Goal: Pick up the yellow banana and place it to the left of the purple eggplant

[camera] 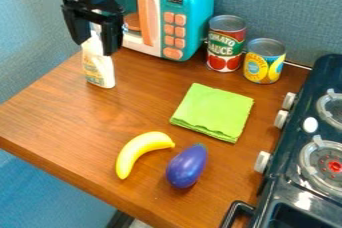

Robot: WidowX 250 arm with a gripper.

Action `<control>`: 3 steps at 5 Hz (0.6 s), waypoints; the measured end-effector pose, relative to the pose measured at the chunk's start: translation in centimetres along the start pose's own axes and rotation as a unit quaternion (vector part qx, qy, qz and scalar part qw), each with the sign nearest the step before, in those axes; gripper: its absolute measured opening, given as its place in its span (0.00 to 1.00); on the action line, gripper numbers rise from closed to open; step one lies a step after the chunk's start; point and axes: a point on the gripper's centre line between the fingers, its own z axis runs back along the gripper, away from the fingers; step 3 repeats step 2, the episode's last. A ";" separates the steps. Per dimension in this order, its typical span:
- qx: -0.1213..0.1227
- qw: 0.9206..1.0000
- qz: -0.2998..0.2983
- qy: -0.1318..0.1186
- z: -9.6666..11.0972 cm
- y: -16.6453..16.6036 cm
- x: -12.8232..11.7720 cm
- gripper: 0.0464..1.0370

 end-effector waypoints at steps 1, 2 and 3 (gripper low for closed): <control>0.014 1.000 -0.007 0.009 -0.4 1.4 2.8 0.96; 0.010 1.000 0.002 0.026 -1.2 1.9 3.5 0.96; 0.010 1.000 0.002 0.026 -1.2 1.9 3.5 0.96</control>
